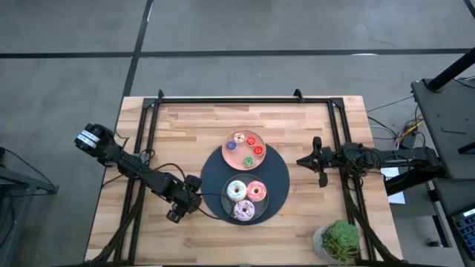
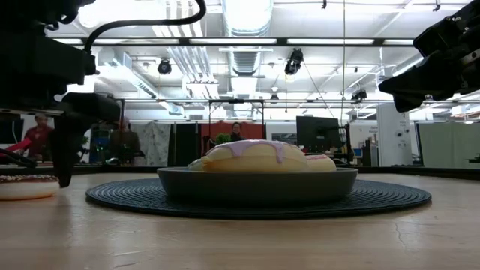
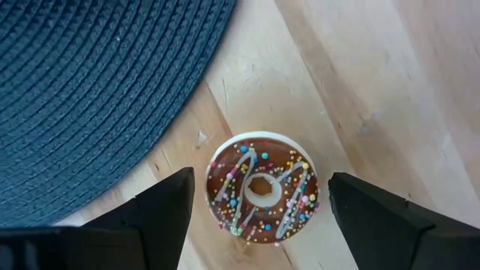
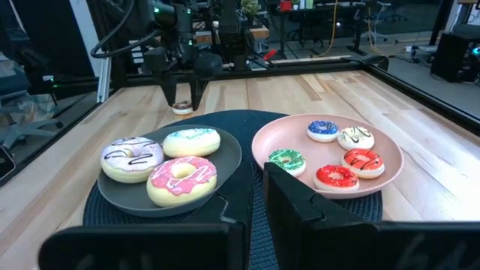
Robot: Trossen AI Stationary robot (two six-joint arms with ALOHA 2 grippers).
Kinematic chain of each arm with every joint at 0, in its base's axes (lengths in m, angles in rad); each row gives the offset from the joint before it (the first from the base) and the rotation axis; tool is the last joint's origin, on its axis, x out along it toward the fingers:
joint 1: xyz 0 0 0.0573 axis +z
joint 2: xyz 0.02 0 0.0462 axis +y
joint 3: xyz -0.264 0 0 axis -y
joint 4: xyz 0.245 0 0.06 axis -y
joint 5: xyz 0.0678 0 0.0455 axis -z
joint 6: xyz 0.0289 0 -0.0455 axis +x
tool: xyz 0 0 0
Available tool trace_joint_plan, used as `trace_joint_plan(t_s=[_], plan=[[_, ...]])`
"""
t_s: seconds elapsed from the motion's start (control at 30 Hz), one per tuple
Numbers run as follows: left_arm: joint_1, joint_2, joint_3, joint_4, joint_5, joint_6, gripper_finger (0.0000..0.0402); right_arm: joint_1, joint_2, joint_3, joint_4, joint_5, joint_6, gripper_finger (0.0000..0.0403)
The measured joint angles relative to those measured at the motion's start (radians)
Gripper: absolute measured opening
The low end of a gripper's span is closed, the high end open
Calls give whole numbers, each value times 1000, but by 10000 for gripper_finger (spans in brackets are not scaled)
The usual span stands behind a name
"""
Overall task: Pick & Place donuts
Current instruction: Put the small brown donut on the pink plate
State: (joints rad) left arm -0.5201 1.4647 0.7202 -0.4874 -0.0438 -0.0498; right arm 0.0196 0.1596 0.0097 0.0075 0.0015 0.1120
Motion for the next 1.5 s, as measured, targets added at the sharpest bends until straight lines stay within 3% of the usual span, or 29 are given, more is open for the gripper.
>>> trace_joint_plan(t_s=[1.5], plan=[[0, 0, -37, 69, 26, -36, 278, 0, 0, 0, 0, 0, 0, 29]])
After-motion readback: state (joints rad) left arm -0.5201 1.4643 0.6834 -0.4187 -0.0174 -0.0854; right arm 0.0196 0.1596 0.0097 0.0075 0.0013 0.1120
